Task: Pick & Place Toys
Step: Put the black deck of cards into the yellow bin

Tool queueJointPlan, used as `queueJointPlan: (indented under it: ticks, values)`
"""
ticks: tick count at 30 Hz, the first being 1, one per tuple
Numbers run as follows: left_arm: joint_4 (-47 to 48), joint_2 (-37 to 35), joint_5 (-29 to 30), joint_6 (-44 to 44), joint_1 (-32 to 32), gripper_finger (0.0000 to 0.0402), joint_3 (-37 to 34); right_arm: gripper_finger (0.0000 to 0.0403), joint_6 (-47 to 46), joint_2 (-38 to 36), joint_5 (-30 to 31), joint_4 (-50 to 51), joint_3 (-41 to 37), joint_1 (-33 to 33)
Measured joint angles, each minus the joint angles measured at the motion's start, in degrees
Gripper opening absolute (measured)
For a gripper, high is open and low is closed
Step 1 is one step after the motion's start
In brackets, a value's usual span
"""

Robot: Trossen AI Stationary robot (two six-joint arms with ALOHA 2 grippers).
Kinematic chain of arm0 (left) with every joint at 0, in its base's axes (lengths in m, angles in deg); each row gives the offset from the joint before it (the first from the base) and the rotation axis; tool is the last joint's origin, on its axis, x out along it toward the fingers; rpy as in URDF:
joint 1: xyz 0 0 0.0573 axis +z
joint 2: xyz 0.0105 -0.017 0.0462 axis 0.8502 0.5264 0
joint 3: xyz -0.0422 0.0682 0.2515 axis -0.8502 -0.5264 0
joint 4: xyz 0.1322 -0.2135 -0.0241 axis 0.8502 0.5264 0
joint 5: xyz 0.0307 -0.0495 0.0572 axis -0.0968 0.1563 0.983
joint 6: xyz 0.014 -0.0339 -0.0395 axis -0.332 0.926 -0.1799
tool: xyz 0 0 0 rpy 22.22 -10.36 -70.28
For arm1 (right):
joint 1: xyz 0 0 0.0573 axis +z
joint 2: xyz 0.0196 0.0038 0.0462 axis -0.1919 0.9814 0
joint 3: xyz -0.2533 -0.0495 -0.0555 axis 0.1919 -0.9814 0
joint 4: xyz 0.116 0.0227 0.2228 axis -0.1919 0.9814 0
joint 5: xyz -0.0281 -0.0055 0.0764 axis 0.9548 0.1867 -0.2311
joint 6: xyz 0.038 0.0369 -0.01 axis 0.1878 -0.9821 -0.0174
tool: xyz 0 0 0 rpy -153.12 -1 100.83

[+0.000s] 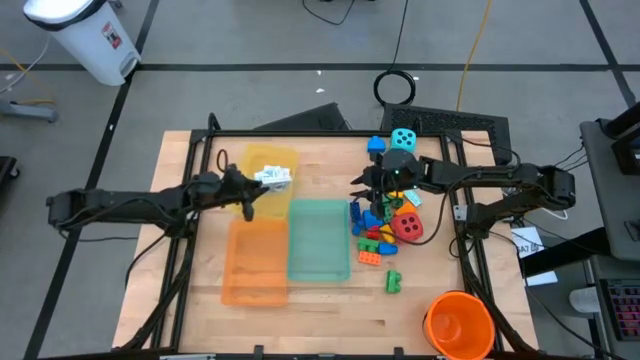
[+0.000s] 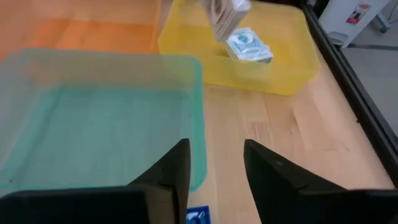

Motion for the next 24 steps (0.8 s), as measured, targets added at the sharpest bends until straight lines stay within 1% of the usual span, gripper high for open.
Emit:
queueJointPlan:
  ticks: [2,4,7,9,12,15,19,21,24]
  values:
    - [3.1,-1.6,-3.2,3.2,1.1,0.0066,-0.7,0.012,0.0,0.0,0.0,0.0,0.0,0.0]
    - [6.3,-1.9,-4.7,6.7,1.9,0.0066,-0.9,0.012,0.0,0.0,0.0,-0.1,0.0,0.0]
    - [9.9,-1.5,-4.6,9.7,2.5,0.0066,-0.9,0.0119,0.0,0.0,0.0,-0.7,0.0,0.0]
    - [11.3,-1.0,-2.8,11.6,2.9,0.0068,-0.9,0.0117,0.0,0.0,0.0,-0.7,0.0,0.0]
    - [13.0,-0.7,-0.4,15.7,3.5,0.0097,-0.9,0.0116,0.0,0.0,0.0,-0.8,0.0,0.0]
    - [13.0,-0.7,-0.3,18.4,3.7,0.0137,-0.9,0.0116,0.0,0.0,0.0,-0.8,0.0,0.0]
    - [12.8,-0.7,-0.1,20.1,3.7,0.0181,-0.9,0.0115,0.0,0.0,0.0,-0.8,0.0,0.0]
    - [12.8,-0.7,0.5,19.6,3.8,0.02,-0.8,0.0115,0.0,0.0,0.0,-0.8,0.0,0.0]
    - [13.0,-0.8,2.6,16.6,4.6,0.0222,0.2,0.0116,0.0,0.0,0.0,-0.8,0.0,0.0]
